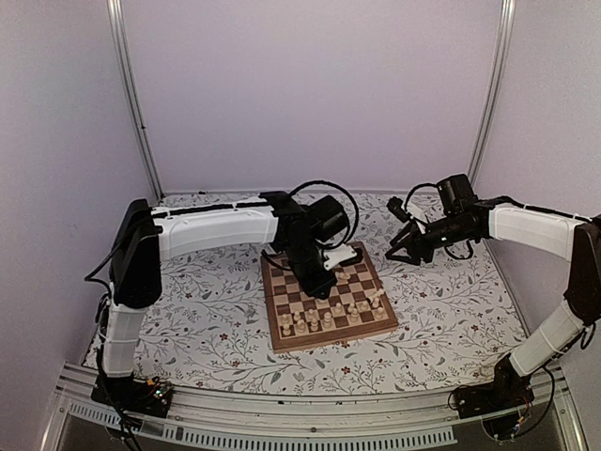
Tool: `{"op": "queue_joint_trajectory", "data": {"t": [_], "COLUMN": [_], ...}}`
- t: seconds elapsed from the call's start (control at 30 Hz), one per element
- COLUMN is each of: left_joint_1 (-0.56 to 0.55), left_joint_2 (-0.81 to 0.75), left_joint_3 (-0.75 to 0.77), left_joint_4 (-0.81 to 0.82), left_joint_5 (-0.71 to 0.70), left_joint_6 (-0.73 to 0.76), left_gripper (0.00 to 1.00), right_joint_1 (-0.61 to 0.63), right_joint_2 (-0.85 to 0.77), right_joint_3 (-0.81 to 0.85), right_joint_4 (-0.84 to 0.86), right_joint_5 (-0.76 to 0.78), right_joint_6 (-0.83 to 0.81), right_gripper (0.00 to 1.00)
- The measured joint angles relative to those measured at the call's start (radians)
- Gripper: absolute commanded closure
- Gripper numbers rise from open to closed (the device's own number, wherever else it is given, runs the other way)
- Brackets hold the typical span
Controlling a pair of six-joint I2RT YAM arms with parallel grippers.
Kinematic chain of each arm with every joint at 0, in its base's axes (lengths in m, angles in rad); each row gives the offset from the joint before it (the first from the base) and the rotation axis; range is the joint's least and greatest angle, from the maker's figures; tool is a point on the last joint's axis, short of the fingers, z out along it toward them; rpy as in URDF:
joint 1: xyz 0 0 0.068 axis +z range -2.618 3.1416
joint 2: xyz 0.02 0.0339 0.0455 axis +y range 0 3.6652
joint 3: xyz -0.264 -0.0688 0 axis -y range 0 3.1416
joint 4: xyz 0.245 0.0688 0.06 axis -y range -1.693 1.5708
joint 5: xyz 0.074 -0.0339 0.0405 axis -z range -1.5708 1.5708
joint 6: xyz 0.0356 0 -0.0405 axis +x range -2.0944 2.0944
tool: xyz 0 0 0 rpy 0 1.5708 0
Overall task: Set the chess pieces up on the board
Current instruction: Place the chess piece on the chessboard.
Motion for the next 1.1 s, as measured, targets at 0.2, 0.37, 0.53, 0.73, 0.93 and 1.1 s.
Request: {"op": "queue_joint_trajectory", "data": {"t": [0.2, 0.37, 0.53, 0.73, 0.93, 1.1], "left_joint_1": [-0.016, -0.028, -0.035, -0.039, -0.041, -0.042], "left_joint_2": [0.047, 0.072, 0.096, 0.121, 0.122, 0.123], "left_joint_3": [0.028, 0.042, 0.068, 0.071, 0.072, 0.072], "left_joint_4": [-0.044, -0.059, -0.064, -0.066, -0.067, -0.068], "left_joint_5": [-0.007, -0.007, -0.009, -0.017, -0.028, -0.033], "left_joint_6": [0.006, 0.006, 0.007, 0.007, 0.007, 0.007], "left_gripper": [0.94, 0.94, 0.93, 0.92, 0.84, 0.76], "right_joint_1": [0.000, 0.000, 0.000, 0.000, 0.000, 0.000], "right_joint_2": [0.000, 0.000, 0.000, 0.000, 0.000, 0.000], "right_joint_3": [-0.010, -0.010, -0.010, -0.011, -0.011, -0.011], "right_joint_4": [0.007, 0.008, 0.010, 0.014, 0.014, 0.014], "right_joint_5": [0.002, 0.004, 0.007, 0.008, 0.007, 0.007], "right_joint_6": [0.000, 0.000, -0.001, -0.001, -0.001, -0.001], "right_gripper": [0.50, 0.50, 0.50, 0.50, 0.50, 0.49]}}
